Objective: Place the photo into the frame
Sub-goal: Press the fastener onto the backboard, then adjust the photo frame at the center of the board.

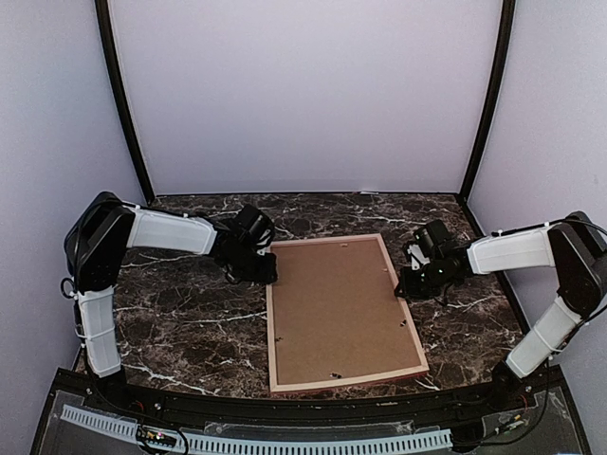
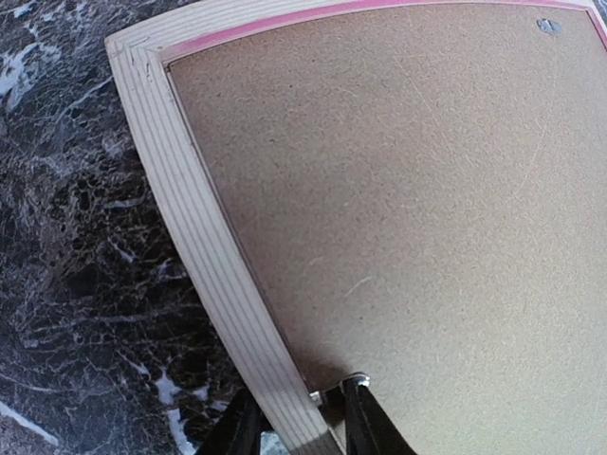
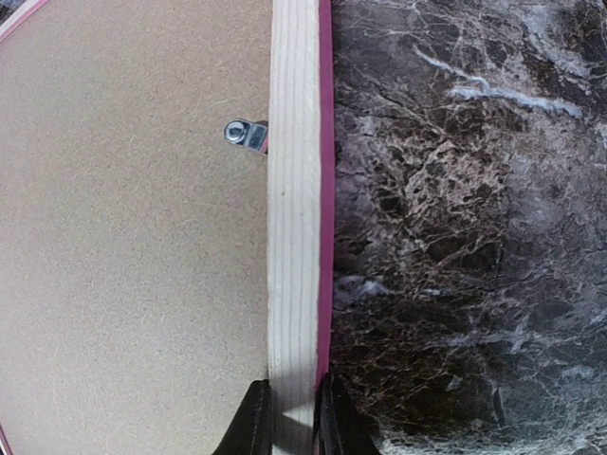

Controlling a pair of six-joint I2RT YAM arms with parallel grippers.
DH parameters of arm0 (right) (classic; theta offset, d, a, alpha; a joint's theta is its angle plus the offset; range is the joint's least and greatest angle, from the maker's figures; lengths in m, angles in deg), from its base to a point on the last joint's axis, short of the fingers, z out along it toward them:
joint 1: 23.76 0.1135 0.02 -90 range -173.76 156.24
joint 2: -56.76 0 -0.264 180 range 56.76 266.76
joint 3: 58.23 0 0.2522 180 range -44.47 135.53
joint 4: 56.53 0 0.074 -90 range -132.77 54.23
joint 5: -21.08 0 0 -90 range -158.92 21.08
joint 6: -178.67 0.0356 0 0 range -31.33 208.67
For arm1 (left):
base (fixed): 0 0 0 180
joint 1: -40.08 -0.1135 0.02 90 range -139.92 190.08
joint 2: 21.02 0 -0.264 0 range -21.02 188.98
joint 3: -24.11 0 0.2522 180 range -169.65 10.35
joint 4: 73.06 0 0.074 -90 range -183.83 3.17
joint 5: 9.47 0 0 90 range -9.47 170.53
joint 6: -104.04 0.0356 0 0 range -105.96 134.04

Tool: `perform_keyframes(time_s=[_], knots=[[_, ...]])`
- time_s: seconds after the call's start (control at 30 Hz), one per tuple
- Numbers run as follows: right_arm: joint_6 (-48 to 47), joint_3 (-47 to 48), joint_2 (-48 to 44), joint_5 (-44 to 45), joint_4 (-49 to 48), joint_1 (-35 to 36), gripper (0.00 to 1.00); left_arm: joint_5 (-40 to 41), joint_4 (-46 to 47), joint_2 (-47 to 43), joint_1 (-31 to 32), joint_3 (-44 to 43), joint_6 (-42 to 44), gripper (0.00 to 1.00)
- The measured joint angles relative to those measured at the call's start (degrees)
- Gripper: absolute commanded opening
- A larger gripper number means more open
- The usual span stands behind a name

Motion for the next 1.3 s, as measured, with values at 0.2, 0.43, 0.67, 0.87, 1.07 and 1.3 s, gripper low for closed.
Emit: perform_keyframes(time_s=[0.2,0.43,0.67,0.87,1.07,1.3], knots=[[0.00,0.00,0.00,-0.02,0.00,0.00,0.15,-0.61,0.70,-0.24,-0.17,0.55,-0.35,0.48],[-0.02,0.00,0.02,-0.02,0.00,0.00,0.15,-3.37,0.48,-0.35,-0.02,0.59,0.35,0.59],[-0.46,0.72,0.33,0.13,0.98,0.00,0.12,-4.63,-1.38,-0.55,-0.13,-0.07,1.03,0.62],[-3.43,3.56,2.27,0.26,3.23,-0.24,0.10,-3.74,-3.58,-2.43,-1.07,-0.22,3.21,0.72],[-9.18,10.19,7.93,-1.86,4.26,-0.20,0.16,-2.82,-4.35,-5.01,-3.56,-2.08,7.69,0.77],[-17.05,17.97,14.86,-6.08,4.61,0.96,0.25,-3.45,-5.11,-4.92,-7.13,-6.78,14.51,0.79]])
